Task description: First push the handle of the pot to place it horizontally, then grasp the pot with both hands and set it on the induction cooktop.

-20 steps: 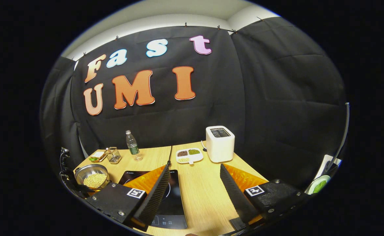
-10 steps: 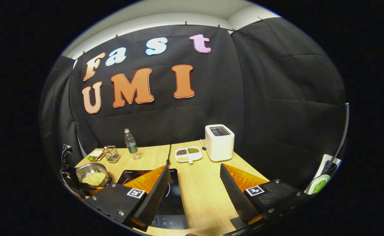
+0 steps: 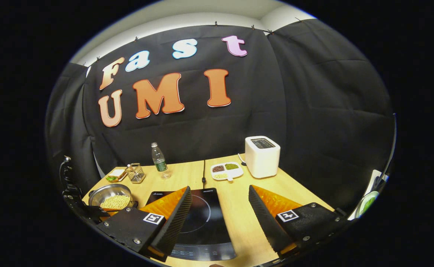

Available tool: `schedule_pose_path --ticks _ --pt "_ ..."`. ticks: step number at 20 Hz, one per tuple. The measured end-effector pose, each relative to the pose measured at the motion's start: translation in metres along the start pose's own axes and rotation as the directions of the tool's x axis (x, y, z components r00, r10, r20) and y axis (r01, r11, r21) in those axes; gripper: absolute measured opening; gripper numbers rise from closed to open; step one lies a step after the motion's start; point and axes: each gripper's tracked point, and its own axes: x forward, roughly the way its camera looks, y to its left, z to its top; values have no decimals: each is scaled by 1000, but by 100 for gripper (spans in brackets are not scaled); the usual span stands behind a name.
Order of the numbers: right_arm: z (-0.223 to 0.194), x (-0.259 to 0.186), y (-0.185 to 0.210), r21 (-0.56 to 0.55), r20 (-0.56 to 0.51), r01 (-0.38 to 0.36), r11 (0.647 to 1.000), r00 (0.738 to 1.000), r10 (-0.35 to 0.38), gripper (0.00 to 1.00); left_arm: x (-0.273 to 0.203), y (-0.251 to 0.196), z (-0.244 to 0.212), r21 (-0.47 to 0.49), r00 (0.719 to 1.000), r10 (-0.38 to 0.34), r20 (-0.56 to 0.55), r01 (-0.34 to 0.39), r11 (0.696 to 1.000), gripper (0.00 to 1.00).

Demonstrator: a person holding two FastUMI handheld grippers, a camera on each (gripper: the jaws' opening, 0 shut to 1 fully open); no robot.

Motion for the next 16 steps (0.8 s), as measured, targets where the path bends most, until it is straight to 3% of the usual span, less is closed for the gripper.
schedule_pose_path --ticks 1,5,11,15,16 --pt "-2 2 8 -1 -3 -8 1000 1000 8 95 -7 9 6 4 1000 14 19 -14 1000 2" --pt "-9 6 49 2 -11 -47 999 999 47 95 -36 65 31 41 987 113 113 -119 992 2" --pt "-33 21 115 1 -49 -105 994 993 105 95 -77 160 32 -90 962 238 134 -227 970 4" --pt "-54 32 160 -28 -86 -136 990 987 133 95 -88 209 27 -146 947 287 146 -266 953 34" --pt "-60 35 172 -35 -99 -146 989 985 142 95 -89 219 24 -141 945 295 143 -276 951 36"
